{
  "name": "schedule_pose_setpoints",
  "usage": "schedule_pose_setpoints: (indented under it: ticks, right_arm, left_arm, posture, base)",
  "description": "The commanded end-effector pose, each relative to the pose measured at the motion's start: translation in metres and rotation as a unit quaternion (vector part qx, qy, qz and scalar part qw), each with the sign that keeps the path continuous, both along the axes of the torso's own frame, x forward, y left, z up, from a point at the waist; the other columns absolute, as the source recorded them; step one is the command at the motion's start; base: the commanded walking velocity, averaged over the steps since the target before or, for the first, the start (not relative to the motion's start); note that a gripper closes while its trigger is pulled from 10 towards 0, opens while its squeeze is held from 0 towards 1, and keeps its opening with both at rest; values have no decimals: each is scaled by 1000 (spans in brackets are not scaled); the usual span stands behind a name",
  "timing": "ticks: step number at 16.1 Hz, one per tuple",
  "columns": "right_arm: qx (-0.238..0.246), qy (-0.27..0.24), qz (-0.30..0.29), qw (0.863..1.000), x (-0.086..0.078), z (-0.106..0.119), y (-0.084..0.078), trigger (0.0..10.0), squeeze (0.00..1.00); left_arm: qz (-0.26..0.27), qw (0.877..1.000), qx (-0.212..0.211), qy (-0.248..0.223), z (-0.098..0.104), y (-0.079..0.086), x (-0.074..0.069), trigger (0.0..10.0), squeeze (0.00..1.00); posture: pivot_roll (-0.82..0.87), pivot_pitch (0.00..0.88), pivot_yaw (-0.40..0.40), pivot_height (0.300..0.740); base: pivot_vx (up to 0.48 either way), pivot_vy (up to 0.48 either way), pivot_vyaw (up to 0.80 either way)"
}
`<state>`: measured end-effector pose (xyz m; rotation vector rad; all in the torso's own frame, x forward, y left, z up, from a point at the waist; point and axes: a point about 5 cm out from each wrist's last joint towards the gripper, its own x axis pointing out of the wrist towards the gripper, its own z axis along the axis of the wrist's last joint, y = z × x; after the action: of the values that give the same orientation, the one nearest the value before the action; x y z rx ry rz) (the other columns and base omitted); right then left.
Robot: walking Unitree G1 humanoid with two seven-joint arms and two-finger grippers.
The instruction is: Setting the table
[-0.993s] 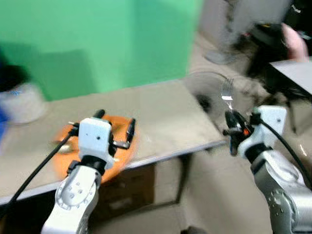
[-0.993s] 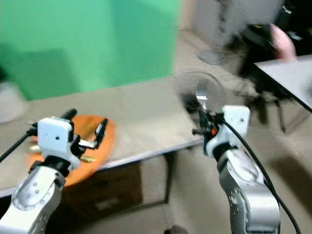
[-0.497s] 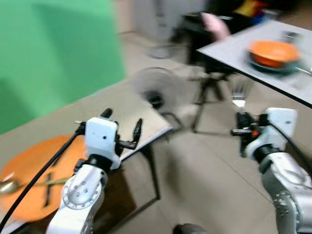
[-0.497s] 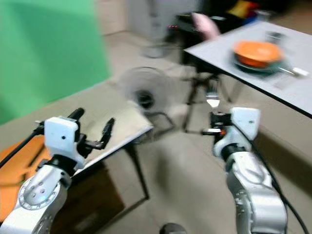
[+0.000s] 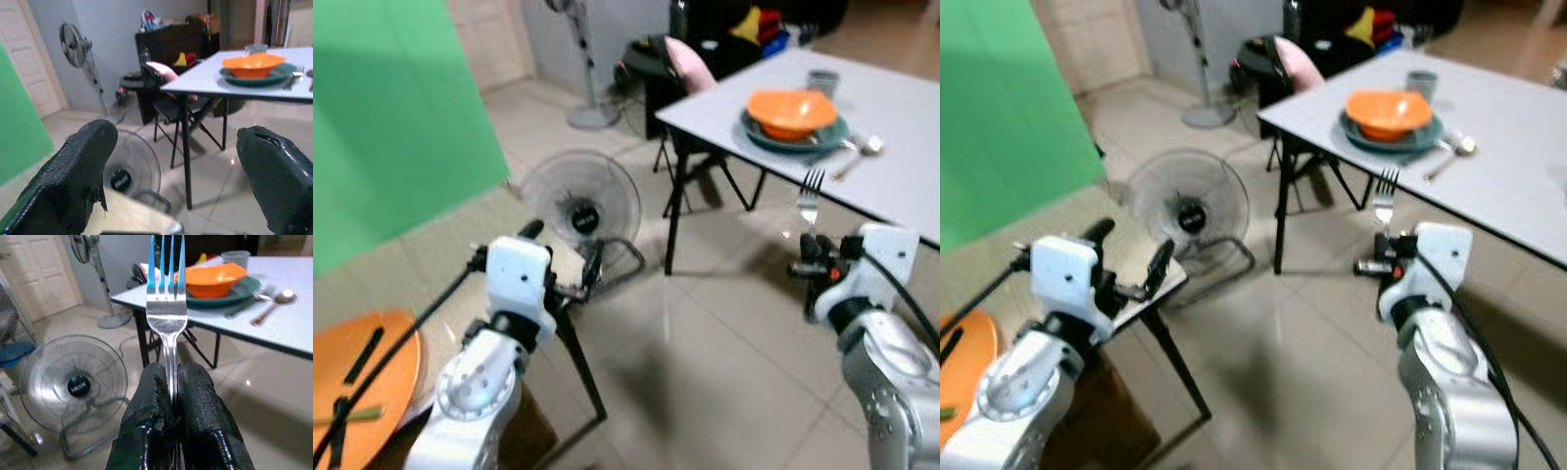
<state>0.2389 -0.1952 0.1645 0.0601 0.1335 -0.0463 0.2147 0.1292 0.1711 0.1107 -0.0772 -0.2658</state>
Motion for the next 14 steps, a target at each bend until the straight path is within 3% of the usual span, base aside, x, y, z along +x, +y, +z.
schedule_pose_setpoints:
  ticks: [1, 14]
  right_arm:
    - [3, -4, -1, 1000, -2, 1, 2, 10000, 0]
    - [3, 6, -15, 1000, -3, 0, -1, 10000, 0]
  left_arm:
    - [2, 1000, 6, 6, -2, 3, 3, 10000, 0]
    - [6, 1000, 7, 10, -6, 6, 5, 10000, 0]
  posture:
    - [-113, 7, 73, 740]
    - [-136, 20, 63, 740]
  base:
    - [307, 0, -788]
    - [305, 0, -788]
